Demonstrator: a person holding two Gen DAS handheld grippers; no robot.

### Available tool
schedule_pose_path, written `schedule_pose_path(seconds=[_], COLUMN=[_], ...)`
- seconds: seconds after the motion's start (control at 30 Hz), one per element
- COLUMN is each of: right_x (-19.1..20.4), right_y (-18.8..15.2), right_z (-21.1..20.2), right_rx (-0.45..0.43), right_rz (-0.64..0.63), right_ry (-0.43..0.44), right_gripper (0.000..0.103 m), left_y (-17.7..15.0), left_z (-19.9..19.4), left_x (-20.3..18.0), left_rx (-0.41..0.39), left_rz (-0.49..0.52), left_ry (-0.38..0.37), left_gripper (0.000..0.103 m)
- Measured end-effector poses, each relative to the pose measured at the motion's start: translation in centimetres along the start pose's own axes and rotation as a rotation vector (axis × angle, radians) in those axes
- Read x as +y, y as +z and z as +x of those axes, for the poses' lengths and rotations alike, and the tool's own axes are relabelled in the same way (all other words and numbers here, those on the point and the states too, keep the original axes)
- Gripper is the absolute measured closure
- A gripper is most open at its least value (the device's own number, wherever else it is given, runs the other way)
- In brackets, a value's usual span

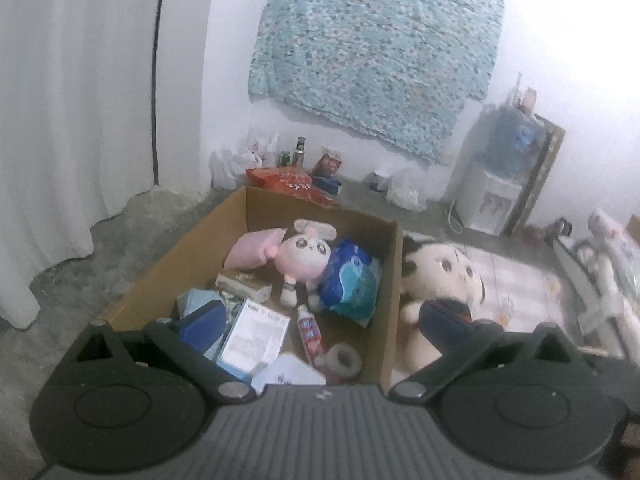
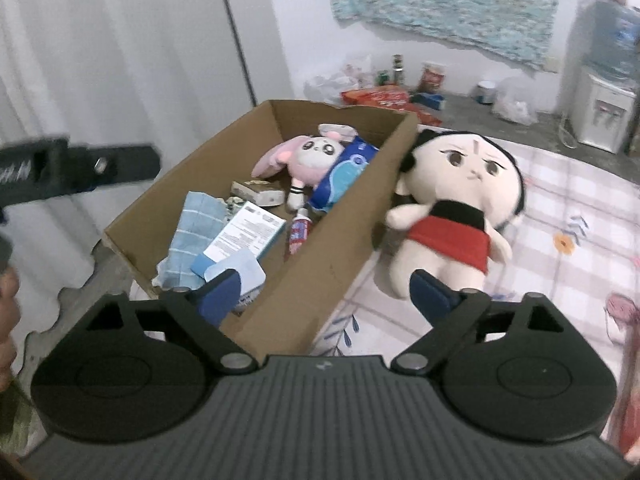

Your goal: Organize soft objects

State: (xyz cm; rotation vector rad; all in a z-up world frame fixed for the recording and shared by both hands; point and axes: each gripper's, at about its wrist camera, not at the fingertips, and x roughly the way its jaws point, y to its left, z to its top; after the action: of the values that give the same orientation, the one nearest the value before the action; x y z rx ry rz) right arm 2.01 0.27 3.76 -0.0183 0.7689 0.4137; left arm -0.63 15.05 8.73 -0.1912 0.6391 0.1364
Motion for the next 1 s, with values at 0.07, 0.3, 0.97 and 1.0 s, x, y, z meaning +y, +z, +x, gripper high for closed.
schedule_pose_path(seconds=[0.07,0.3,0.97,1.0], right_x=[0.4,3.0,6.1,6.1], right_y=[-1.0,-3.7,-6.0,-5.9], right_z=[-0.7,-1.3,1.5,1.6], right_rx=[-0.014,-0.046,0.044,0.046], right_rz=[0.020,0.030,0.024,0.031], right_ry=[-0.020,-0.123,-0.271,-0.277], right_gripper=[0.001,0.001,0.001,0.001], left_y=[-1.0,-4.1,-6.2,-6.1], left_z=[-0.8,-2.3,-0.8,-0.6], left_x=[-0.3,-0.3,3.9,4.1], left_rx=[0.005,0.041,0.113,0.122], left_rz=[0.024,0.116,0.089,0.082], left_ry=[0.009,0.178,0.339,0.345], left_gripper=[0.000,0.000,0.000,0.000])
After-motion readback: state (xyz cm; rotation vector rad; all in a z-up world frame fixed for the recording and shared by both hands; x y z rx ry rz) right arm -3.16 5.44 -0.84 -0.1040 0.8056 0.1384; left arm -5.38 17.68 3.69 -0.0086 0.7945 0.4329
